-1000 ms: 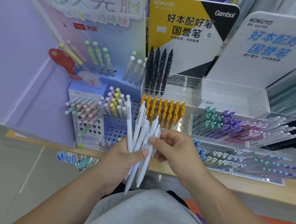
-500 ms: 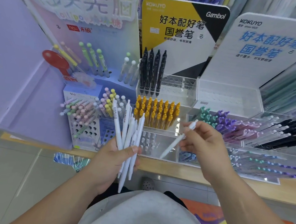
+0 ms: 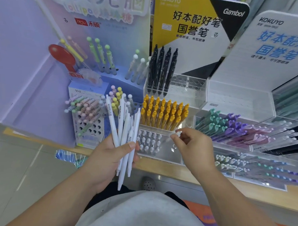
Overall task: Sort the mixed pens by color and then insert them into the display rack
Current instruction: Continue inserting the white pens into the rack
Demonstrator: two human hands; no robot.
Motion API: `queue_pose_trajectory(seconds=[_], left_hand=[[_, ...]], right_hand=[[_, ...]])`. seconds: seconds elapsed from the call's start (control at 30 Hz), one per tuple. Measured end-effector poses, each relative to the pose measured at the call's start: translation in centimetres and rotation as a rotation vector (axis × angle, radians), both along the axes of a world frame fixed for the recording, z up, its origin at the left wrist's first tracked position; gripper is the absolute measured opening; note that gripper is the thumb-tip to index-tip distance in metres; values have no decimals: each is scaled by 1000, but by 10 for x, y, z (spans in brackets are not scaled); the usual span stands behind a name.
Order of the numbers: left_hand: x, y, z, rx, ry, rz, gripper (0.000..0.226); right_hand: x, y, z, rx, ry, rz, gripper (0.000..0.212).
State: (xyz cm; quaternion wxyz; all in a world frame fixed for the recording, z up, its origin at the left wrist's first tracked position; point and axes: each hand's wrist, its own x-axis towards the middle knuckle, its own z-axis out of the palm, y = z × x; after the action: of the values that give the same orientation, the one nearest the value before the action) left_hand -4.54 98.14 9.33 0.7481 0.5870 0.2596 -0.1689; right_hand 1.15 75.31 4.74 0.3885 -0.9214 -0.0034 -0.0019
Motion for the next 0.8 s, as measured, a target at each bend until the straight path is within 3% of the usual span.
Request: queue_pose_trajectory(seconds=[0.2, 0.43, 0.8], left_hand=[[0, 4, -1, 15, 7, -27, 21], [-2, 10, -2, 18, 26, -57, 39], [-4, 9, 4, -5, 6, -90, 15]], right_hand=[[3, 9, -17, -183, -48, 46, 24], [8, 19, -23, -430, 78, 152, 23], [11, 30, -19, -662, 55, 228, 29]])
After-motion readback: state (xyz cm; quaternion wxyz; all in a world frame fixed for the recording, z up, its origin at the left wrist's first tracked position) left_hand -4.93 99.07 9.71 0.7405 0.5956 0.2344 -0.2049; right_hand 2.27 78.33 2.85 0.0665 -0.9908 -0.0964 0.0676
